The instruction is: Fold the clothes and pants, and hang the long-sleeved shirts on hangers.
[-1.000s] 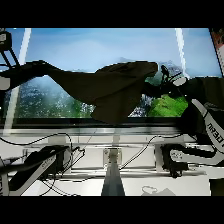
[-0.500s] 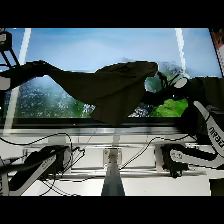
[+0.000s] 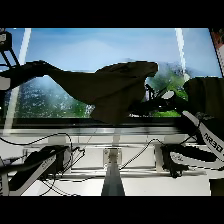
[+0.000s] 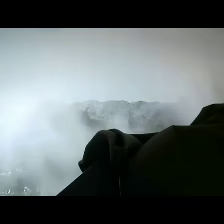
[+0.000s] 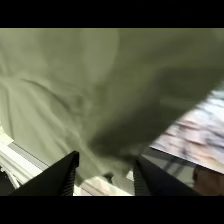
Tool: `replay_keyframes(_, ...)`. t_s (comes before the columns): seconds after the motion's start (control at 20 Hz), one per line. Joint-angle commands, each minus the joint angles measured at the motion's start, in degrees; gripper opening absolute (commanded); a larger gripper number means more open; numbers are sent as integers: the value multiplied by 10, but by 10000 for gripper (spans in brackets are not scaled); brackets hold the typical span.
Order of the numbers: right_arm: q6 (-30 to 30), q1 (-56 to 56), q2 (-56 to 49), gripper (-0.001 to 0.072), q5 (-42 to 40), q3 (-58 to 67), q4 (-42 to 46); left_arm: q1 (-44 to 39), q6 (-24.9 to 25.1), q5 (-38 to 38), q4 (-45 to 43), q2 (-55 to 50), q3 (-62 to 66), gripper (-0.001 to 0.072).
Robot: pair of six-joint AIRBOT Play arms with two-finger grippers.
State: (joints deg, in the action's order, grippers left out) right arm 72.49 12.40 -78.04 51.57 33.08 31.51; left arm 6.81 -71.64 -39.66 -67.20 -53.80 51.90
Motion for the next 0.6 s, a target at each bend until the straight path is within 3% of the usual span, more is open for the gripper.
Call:
replay_keyframes(0.0,-2,25,1,89,-53,2,-22,1,0,0,0,0,0,10)
replay_keyframes(0.05,-2,18,2,13,-57,12,-11,1,0,0,0,0,0,10)
replay_keyframes(0.35,0,-60,82,14,-37,139,114,1,0,11,-4,0,0,10)
replay_keyframes(0.55,-1,-116,192,14,-9,264,231,3,-95,84,-2,3,0,10)
